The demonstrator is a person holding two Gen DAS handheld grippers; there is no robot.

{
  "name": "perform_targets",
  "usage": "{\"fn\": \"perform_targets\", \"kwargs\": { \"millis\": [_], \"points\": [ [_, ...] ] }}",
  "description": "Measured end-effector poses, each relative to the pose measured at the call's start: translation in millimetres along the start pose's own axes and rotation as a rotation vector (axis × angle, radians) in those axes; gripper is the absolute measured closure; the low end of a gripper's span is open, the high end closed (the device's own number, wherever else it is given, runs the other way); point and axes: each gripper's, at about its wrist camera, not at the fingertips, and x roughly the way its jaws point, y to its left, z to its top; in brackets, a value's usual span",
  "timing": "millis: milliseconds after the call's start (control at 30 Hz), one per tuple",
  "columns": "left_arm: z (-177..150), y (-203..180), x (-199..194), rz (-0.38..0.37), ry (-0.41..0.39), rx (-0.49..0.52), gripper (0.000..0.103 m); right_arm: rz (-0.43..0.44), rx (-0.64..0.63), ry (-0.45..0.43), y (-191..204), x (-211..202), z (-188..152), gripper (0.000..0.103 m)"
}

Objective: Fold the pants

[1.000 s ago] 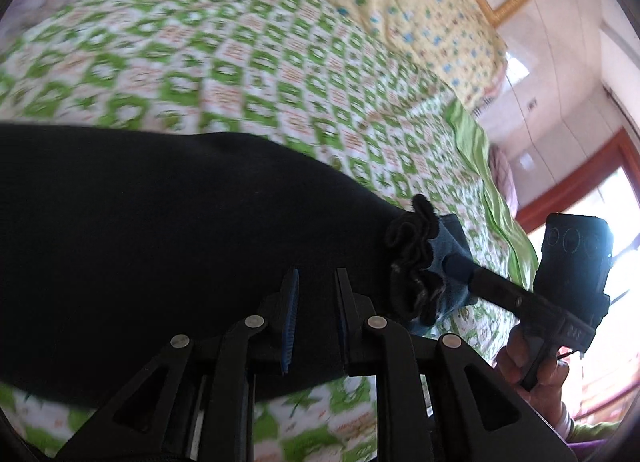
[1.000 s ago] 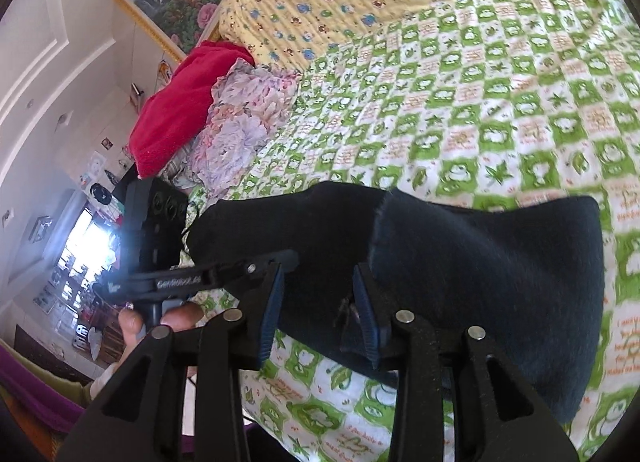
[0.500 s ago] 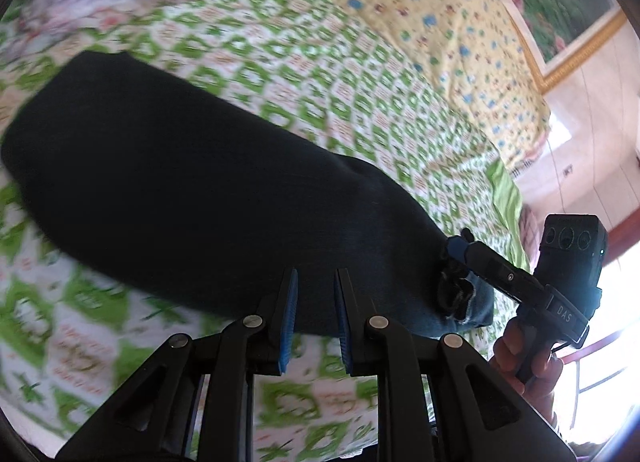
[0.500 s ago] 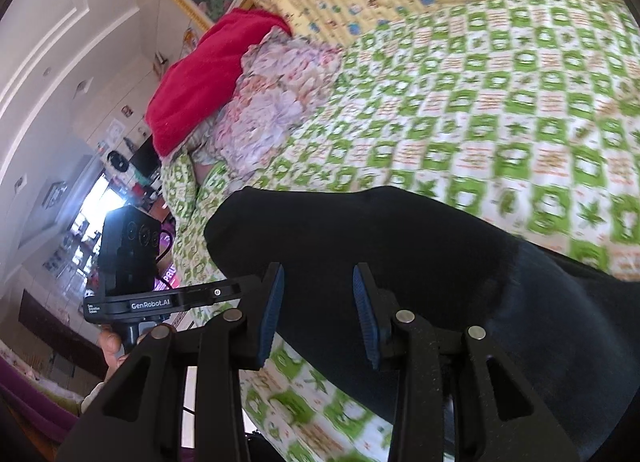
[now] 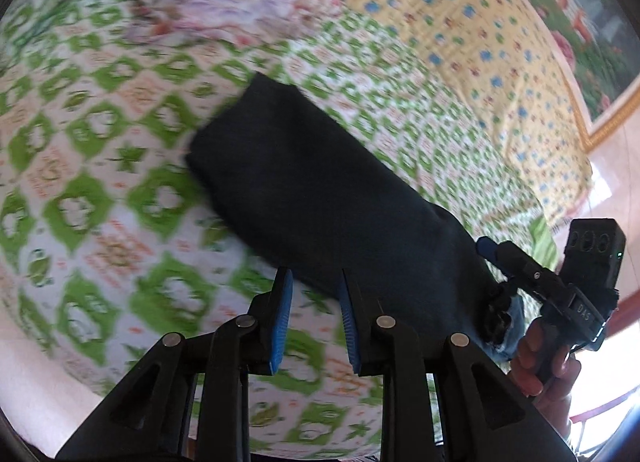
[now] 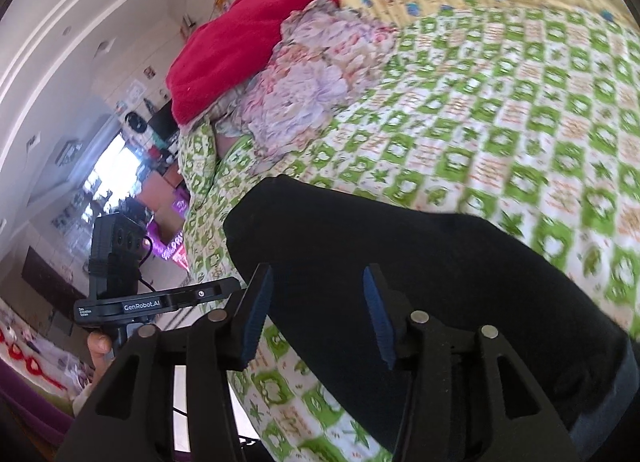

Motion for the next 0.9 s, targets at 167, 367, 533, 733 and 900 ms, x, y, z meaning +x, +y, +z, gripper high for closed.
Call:
{"fn": "perform_targets", "kwargs": {
  "millis": [167,367,533,733,900],
  "points": [
    [5,22,-2,0.038,-0.017,-0.073,0.078,0.007,-0.061,0.048,11,27,22,0.054],
    [14,44,5,0.035,-0.019,-0.175,0.064,0.024,-0.137,0.115,23,67,49,0.054],
    [23,53,13,0.032,-0.019,-0.214,0.062,0.032,-0.202,0.201,30,106,67,0.054],
    [28,53,21,0.032,-0.023,-0.223,0.061,0.082,-0.257,0.307,32,146,92,0.054],
    [32,55,27,0.017,-0.026,-0.24,0.061,0.115,-0.288,0.403,29,184,113,0.054]
  ]
}}
